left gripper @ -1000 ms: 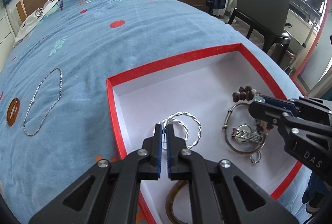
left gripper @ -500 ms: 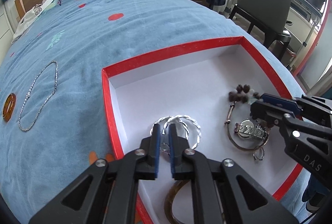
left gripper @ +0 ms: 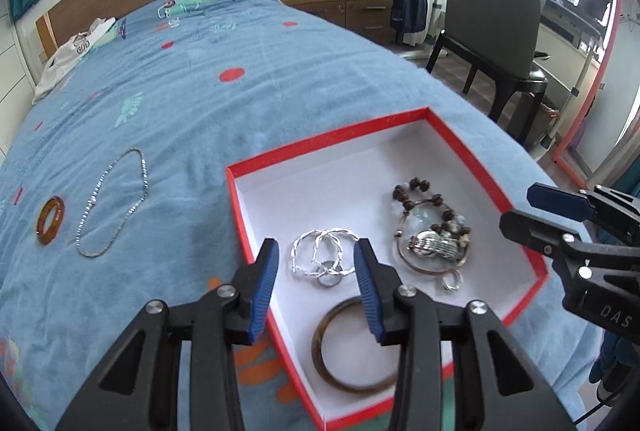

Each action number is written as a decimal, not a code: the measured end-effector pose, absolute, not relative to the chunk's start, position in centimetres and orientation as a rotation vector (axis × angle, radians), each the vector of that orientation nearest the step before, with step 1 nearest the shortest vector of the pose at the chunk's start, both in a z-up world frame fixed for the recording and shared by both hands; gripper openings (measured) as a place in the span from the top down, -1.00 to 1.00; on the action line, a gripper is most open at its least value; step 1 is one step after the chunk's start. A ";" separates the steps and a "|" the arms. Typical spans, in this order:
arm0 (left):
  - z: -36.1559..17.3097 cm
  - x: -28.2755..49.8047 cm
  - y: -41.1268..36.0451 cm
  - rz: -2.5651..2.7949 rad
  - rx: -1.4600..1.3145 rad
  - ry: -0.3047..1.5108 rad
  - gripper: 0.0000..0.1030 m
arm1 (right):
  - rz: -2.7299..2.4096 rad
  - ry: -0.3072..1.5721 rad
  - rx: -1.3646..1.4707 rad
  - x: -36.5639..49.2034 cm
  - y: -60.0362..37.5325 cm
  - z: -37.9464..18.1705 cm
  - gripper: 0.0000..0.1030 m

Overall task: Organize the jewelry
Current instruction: 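Withdraw both tools from the red box toward the amber bangle and necklace, then grasp the silver chain necklace with the right tool while the left tool grasps the amber bangle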

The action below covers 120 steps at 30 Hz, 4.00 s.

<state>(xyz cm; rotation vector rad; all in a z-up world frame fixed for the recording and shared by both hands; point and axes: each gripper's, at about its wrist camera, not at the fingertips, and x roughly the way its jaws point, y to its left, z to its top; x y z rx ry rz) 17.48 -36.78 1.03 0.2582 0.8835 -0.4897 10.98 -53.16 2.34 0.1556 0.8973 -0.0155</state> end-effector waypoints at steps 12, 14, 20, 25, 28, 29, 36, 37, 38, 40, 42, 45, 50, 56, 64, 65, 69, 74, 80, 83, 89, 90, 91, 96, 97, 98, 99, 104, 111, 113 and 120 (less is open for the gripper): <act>7.3 9.5 -31.3 -0.526 0.253 0.807 0.28 | -0.025 0.769 0.213 3.6 -50.5 7.9 -0.41; 8.1 8.2 -30.0 -0.515 0.244 0.789 0.28 | -0.030 0.755 0.207 2.5 -49.7 8.6 -0.47; 10.1 5.3 -26.2 -0.471 0.205 0.741 0.12 | -0.036 0.735 0.144 0.0 -47.0 9.9 -0.54; 10.6 4.1 -23.2 -0.437 0.175 0.727 0.12 | -0.006 0.725 0.109 -1.2 -44.7 10.5 -0.54; 10.6 3.8 -21.6 -0.416 0.168 0.716 0.12 | 0.015 0.720 0.102 -1.4 -43.1 10.7 -0.54; 10.5 3.8 -21.1 -0.403 0.165 0.715 0.12 | 0.023 0.719 0.098 -1.3 -42.7 10.7 -0.54; 10.3 4.1 -17.7 -0.344 0.149 0.705 0.12 | 0.075 0.724 0.085 -0.5 -39.6 10.6 -0.54; 10.3 4.2 -17.3 -0.339 0.147 0.704 0.12 | 0.082 0.725 0.087 -0.3 -39.2 10.5 -0.54; 10.2 4.2 -16.9 -0.332 0.144 0.704 0.12 | 0.087 0.727 0.088 -0.2 -38.7 10.5 -0.54; 10.0 4.3 -16.1 -0.315 0.142 0.705 0.12 | 0.098 0.731 0.090 0.2 -37.9 10.4 -0.54; 9.7 4.5 -15.0 -0.295 0.135 0.710 0.12 | 0.110 0.739 0.090 0.6 -37.0 10.2 -0.54; 9.4 4.8 -13.3 -0.267 0.116 0.715 0.12 | 0.121 0.754 0.089 1.1 -35.6 9.7 -0.54; 8.9 5.3 -10.1 -0.227 0.101 0.714 0.12 | 0.139 0.786 0.072 2.2 -33.0 9.1 -0.57; 8.6 6.1 -6.7 -0.197 0.074 0.709 0.11 | 0.166 0.804 0.057 3.8 -29.8 8.9 -0.65; 7.6 8.5 -3.9 -0.165 0.050 0.728 0.01 | 0.213 0.835 0.028 6.6 -26.3 8.2 -0.73; 7.5 8.9 -3.8 -0.162 0.049 0.732 0.00 | 0.217 0.839 0.028 7.1 -26.1 8.1 -0.74; 6.5 11.2 -3.3 -0.148 0.051 0.756 0.00 | 0.232 0.853 0.030 9.1 -25.4 7.3 -0.77; 4.5 14.9 -2.7 -0.134 0.042 0.797 -0.01 | 0.241 0.879 0.044 12.7 -25.0 5.5 -0.86; 1.4 19.8 -2.0 -0.130 -0.005 0.851 -0.02 | 0.257 0.914 0.069 17.3 -25.0 2.3 -0.88; -0.2 22.5 -2.1 -0.143 -0.032 0.879 -0.02 | 0.262 0.935 0.082 19.6 -25.2 0.6 -0.89; -2.8 27.9 -2.5 -0.181 -0.119 0.928 -0.02 | 0.271 0.965 0.108 24.0 -25.5 -2.4 -0.89; -3.1 28.6 -2.5 -0.182 -0.138 0.934 -0.02 | 0.274 0.968 0.111 24.6 -25.5 -2.8 -0.89; -3.4 29.6 -2.4 -0.181 -0.157 0.939 -0.02 | 0.277 0.970 0.115 25.3 -25.6 -3.2 -0.89; -4.3 33.5 -1.6 -0.150 -0.212 0.949 -0.02 | 0.291 0.967 0.139 28.0 -25.8 -4.3 -0.89; -4.4 34.2 -1.4 -0.144 -0.222 0.952 -0.02 | 0.294 0.966 0.148 28.5 -25.8 -4.5 -0.89; -4.5 34.7 -1.3 -0.138 -0.230 0.954 -0.02 | 0.297 0.965 0.155 29.0 -25.8 -4.7 -0.89; -4.7 35.4 -1.1 -0.133 -0.235 0.956 -0.02 | 0.301 0.963 0.162 29.4 -25.8 -4.8 -0.90; -5.6 38.4 -1.0 -0.099 -0.211 0.976 -0.02 | 0.308 0.951 0.185 32.1 -25.3 -5.3 -0.91; -6.4 40.3 -1.3 -0.055 -0.140 0.979 0.02 | 0.330 0.942 0.182 35.0 -24.1 -5.8 -0.91; -6.5 40.5 -1.5 -0.038 -0.120 0.974 0.08 | 0.337 0.938 0.170 35.3 -23.7 -5.8 -0.88; -6.6 40.2 -0.6 0.001 -0.109 0.960 0.74 | 0.354 0.936 0.093 35.3 -22.3 -5.9 -0.06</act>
